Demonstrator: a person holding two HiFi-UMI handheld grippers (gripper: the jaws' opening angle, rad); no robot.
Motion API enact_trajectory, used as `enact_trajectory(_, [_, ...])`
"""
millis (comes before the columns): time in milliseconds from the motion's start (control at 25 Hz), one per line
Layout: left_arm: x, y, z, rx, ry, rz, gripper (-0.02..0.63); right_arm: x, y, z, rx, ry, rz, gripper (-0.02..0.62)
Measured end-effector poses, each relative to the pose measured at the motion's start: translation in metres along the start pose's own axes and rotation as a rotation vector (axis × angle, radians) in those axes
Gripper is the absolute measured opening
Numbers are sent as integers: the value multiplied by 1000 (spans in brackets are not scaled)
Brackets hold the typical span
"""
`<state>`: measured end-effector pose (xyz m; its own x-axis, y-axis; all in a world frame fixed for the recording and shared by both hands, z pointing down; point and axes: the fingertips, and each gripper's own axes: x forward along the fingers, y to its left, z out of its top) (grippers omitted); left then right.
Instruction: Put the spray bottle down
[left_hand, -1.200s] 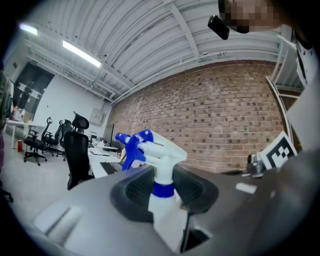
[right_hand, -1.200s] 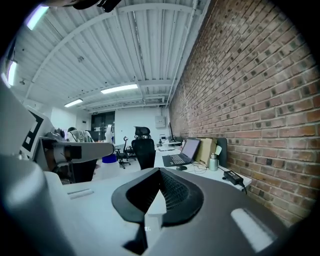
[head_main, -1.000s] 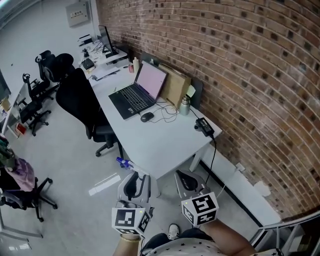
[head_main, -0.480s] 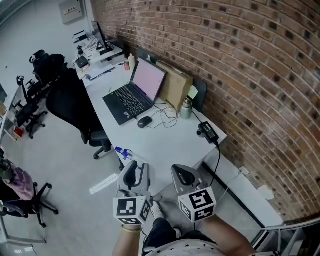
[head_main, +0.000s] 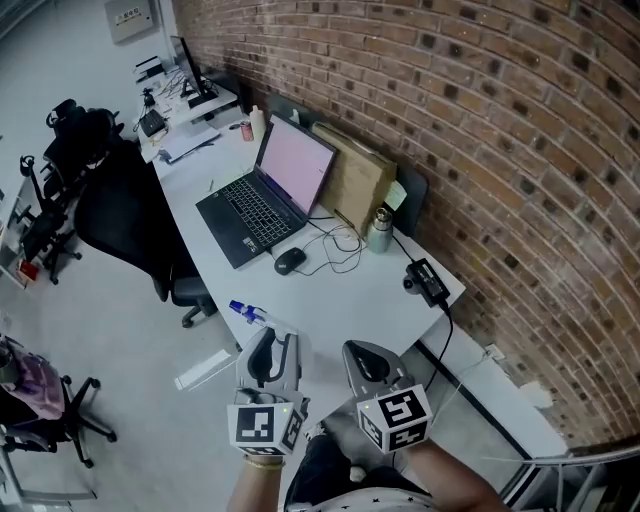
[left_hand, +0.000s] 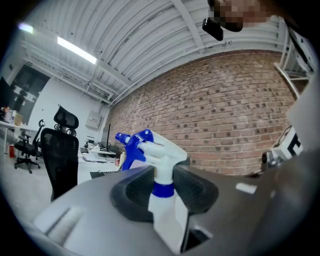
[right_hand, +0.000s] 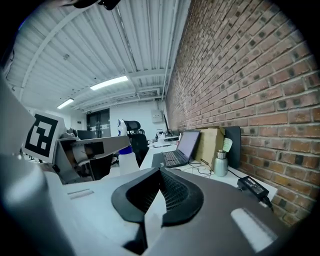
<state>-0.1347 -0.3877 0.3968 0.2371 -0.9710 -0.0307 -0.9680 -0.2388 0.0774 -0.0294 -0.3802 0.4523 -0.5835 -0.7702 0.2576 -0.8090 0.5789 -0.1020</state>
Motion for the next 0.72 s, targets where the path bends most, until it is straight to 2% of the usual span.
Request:
enact_trajectory(320, [1,4,-16,-2,26,2,117,10,-2,-12,15,20,-2,-2])
enact_trajectory(720, [0,0,-22,40,84,21,129,0,3,-17,20,22,7,-2])
